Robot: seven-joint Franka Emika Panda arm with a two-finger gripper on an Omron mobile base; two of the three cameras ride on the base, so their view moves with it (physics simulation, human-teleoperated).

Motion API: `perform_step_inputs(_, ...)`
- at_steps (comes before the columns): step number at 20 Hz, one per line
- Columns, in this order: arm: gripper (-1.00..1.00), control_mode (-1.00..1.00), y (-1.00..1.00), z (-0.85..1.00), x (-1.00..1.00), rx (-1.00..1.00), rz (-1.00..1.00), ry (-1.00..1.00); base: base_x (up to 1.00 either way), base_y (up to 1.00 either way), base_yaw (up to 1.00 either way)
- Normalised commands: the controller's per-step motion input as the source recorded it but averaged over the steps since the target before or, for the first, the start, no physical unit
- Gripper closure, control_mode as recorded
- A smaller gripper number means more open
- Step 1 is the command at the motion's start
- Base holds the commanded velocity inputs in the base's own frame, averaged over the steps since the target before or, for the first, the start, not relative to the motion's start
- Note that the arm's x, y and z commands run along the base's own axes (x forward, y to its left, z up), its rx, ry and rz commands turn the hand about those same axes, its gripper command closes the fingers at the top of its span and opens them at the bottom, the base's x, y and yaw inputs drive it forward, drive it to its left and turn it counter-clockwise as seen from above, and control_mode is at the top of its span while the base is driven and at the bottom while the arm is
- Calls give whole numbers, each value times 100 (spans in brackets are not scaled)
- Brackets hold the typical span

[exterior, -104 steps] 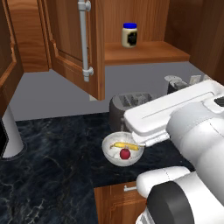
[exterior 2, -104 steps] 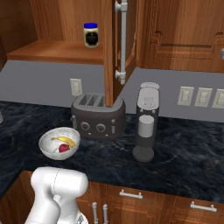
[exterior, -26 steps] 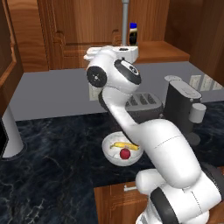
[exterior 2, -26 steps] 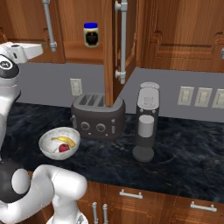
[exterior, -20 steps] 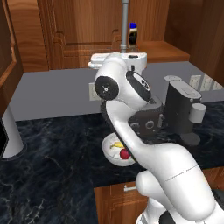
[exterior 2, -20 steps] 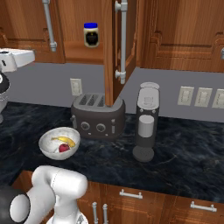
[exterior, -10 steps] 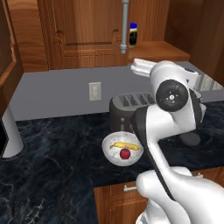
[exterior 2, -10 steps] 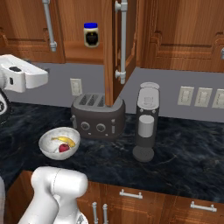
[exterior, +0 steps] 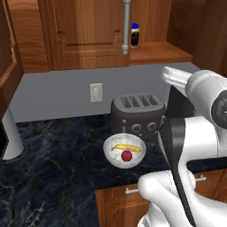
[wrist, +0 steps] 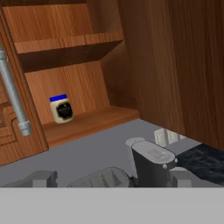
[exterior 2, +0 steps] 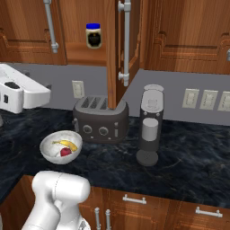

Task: Open the cabinet. Pick the apple and banana from the cabinet and place them into the bowl. Then close the cabinet.

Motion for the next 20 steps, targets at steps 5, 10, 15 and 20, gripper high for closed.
perform_step_inputs(5,-100,-100,-71,0,-100,15,0,-23,0,0,0)
perform_step_inputs(10,-100,-100,-91,0,-100,20,0,-5,0,0,0)
perform_step_inputs(15,-100,-100,-98,1,-80,22,0,2,0,0,0)
perform_step_inputs(20,-100,-100,-99,4,-33,24,1,3,0,0,0)
